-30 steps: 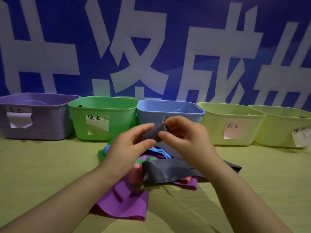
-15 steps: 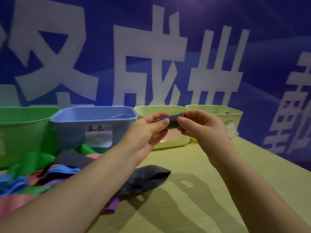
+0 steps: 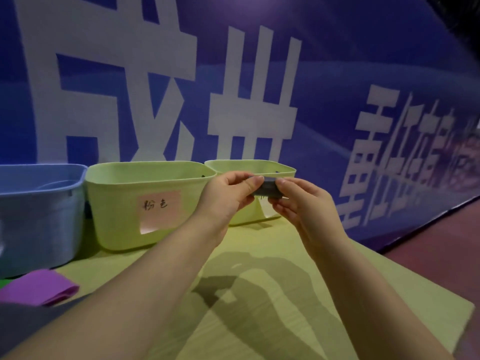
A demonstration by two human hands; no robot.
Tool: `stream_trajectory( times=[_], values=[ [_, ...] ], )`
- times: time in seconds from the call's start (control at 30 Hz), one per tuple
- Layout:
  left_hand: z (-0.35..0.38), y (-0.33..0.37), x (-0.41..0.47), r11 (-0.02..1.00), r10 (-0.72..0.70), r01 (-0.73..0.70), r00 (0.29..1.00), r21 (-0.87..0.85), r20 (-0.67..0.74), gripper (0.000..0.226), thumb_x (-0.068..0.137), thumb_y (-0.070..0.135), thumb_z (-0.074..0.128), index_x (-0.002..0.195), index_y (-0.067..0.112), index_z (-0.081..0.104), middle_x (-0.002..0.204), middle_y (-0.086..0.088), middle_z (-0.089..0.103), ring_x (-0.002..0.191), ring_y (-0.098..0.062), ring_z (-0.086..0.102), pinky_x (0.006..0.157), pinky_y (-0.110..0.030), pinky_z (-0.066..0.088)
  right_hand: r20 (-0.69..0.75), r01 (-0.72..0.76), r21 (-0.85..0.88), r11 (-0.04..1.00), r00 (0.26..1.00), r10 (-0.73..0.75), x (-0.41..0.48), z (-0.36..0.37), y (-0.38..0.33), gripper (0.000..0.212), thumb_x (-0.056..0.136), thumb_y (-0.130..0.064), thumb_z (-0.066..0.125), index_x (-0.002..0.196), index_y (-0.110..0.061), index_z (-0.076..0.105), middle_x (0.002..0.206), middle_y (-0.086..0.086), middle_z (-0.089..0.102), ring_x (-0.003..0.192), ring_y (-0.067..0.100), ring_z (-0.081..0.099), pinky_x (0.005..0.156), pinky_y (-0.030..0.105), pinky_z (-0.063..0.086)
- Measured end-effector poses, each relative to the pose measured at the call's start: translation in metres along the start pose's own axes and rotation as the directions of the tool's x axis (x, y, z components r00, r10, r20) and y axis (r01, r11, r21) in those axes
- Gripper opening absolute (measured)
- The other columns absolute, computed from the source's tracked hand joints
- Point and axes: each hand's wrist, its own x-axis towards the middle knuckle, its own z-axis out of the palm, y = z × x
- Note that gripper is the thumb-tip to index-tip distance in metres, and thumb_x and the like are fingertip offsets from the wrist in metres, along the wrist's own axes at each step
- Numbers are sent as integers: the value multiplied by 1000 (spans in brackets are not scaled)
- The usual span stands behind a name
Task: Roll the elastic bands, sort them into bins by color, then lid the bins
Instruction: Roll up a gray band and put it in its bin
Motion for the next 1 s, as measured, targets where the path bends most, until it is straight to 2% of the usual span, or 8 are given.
stream_trajectory(
  times=[0.1, 0.37, 0.5, 0.6, 0.7, 0.87, 0.93, 1.0],
  values=[
    [12, -5, 10, 993, -38, 36, 999, -114, -11, 5, 86, 13, 61, 91, 14, 63, 96, -6, 67, 92, -15, 63, 71, -15, 53, -7, 6, -10, 1000, 1000, -6, 13, -8, 0, 6, 86, -17, 63, 90, -15, 67, 94, 11, 70, 91, 24, 68, 76, 27, 56],
    [-3, -17, 23, 1000, -5, 5, 1000, 1, 10, 9, 92, 25, 53, 90, 21, 60, 98, -1, 66, 96, -15, 63, 85, -24, 52, -47, -19, 6, 1000, 999, 19, 35, 1, 15, 6, 84, -16, 65, 90, -13, 65, 94, 12, 68, 88, 24, 68, 75, 27, 56],
    [-3, -34, 37, 950, 17, -7, 999, 312, -28, 27, 97, 30, 43, 119, 19, 55, 104, 2, 62, 97, -15, 60, 85, -31, 52, -126, 5, 8, 1000, 992, -4, 41, -3, 22, 2, 85, -17, 65, 84, -18, 63, 92, 9, 67, 88, 21, 67, 77, 28, 56],
    [-1, -45, 56, 653, 196, -132, 981, 745, 2, 34, 97, 24, 43, 131, 19, 47, 123, 0, 53, 106, -18, 53, 89, -32, 47, -198, 20, 3, 1000, 980, -19, 42, -13, 30, 4, 85, -17, 65, 82, -19, 63, 87, 6, 67, 85, 20, 67, 76, 27, 56],
    [-4, -51, 82, 356, 329, -207, 940, 911, 86, 39, 99, 20, 38, 137, 16, 39, 138, -3, 38, 114, -22, 48, 90, -33, 43, -278, 52, 3, 999, 959, -49, 44, -25, 36, 5, 86, -17, 64, 81, -19, 63, 85, 4, 67, 81, 16, 65, 72, 24, 55],
    [-3, -58, 125, 116, 175, -78, 983, 990, 57, 38, 99, 29, 35, 133, 12, 40, 135, -9, 44, 113, -28, 50, 86, -40, 46, -402, 83, -8, 997, 912, -79, 52, -40, 39, 6, 86, -21, 64, 80, -20, 63, 84, 2, 66, 79, 13, 63, 67, 22, 52],
    [-1, -58, 131, 35, 158, -72, 985, 997, 66, 31, 100, 29, 34, 118, 10, 51, 119, -9, 54, 101, -27, 55, 79, -38, 48, -438, 98, -11, 995, 894, -93, 54, -44, 39, 8, 86, -21, 64, 79, -21, 63, 82, 1, 65, 76, 13, 62, 66, 23, 51],
    [-1, -58, 131, 49, 175, -95, 981, 994, 85, 26, 100, 26, 35, 98, 10, 56, 99, -9, 60, 86, -25, 55, 68, -34, 45, -453, 119, -12, 993, 885, -112, 53, -47, 38, 8, 87, -22, 63, 78, -21, 63, 79, -2, 64, 73, 10, 60, 65, 21, 51]
  ],
)
